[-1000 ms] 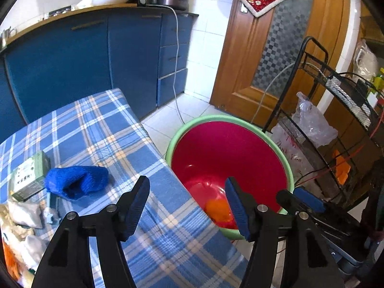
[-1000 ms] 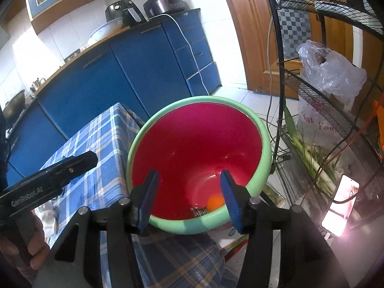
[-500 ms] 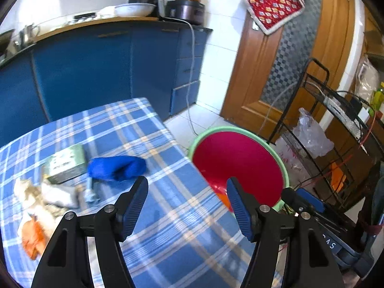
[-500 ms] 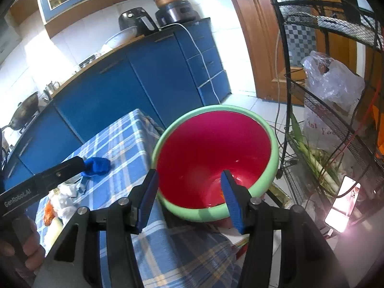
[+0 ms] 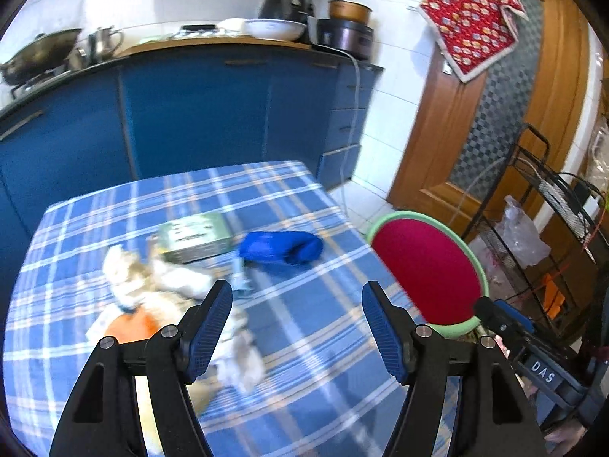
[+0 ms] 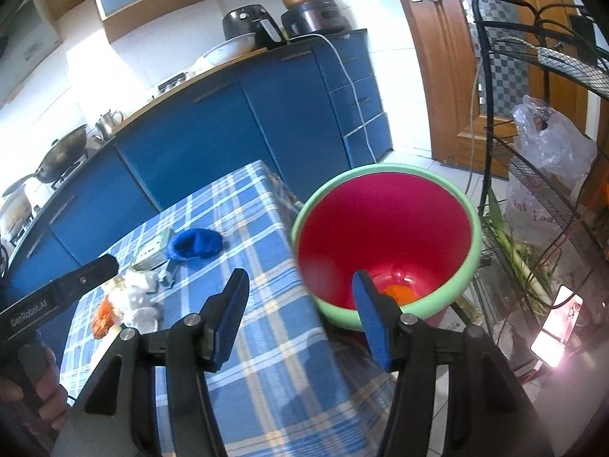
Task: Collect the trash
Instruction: 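Return to the table and grasp the orange paper bow with the left tool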
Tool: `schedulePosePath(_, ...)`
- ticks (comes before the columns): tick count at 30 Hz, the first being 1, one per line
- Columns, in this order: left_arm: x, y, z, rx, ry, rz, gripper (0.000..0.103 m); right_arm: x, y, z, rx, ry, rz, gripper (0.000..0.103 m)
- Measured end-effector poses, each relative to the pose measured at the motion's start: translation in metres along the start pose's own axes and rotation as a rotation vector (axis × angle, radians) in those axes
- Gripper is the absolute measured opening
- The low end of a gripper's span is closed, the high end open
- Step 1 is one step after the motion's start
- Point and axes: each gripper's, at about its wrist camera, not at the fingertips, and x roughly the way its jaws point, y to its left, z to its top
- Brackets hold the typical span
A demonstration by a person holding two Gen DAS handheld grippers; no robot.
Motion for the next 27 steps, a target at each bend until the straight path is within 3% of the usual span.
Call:
schedulePosePath(12,-0.015,0.079,-0.018,-0.132,0.001,0.126,0.073,0.009,0.043,-0.007,-0.08,0.037,0.028,0.061)
schedulePosePath(27,0.021,0.134,-0.038,-0.22,0.092,0.206,0.073,0.03,0.072,-0.018,-0.128,0.092,0.005,0.061)
